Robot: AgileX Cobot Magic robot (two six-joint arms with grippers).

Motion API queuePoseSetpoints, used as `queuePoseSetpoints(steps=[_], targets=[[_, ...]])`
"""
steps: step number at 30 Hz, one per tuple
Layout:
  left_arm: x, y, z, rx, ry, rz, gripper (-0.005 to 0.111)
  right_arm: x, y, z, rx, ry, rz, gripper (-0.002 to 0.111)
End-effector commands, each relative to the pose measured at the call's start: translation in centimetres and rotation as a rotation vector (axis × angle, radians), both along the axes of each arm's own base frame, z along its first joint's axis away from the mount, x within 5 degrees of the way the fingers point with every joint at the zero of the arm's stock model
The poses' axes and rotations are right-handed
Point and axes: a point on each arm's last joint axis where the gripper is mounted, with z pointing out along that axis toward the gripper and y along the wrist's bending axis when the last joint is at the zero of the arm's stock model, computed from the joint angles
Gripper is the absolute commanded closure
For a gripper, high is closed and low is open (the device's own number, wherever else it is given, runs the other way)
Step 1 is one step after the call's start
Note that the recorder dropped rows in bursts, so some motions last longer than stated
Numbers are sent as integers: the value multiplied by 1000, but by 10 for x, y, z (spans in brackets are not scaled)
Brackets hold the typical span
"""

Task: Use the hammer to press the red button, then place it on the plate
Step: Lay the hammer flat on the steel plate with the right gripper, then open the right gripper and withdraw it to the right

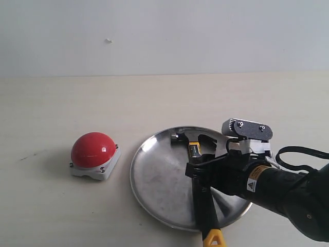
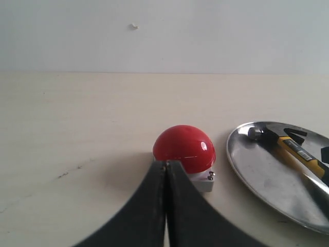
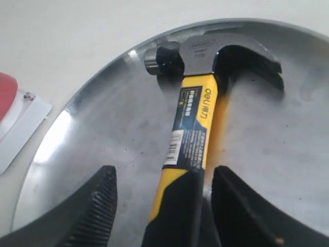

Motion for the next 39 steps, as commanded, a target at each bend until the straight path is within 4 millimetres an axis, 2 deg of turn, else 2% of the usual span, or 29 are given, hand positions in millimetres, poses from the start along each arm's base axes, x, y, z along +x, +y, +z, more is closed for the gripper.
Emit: queuePoseSetpoints(steps=[1, 6, 10, 12, 23, 29, 34, 39], targets=[[0, 0, 0, -7, -7, 0, 107, 1, 1, 12, -5, -46, 15, 54], [0, 0, 0, -7, -7, 0, 107, 0, 0, 24, -80, -14, 52, 54], [0, 0, 0, -7, -7, 0, 107, 6, 5, 35, -209, 87, 115, 54], [0, 0, 0, -7, -7, 0, 107, 11, 8, 44, -233, 82, 137, 54], [0, 0, 0, -7, -7, 0, 107, 7, 6, 90, -247, -93, 203, 54], [0, 0, 0, -7, -7, 0, 107, 3, 3, 117, -186, -208, 185, 54], [0, 0, 0, -7, -7, 0, 107, -6, -3, 136, -184, -241, 191, 54], [0, 0, 0, -7, -7, 0, 107, -24, -15, 147, -204, -252, 208, 54]])
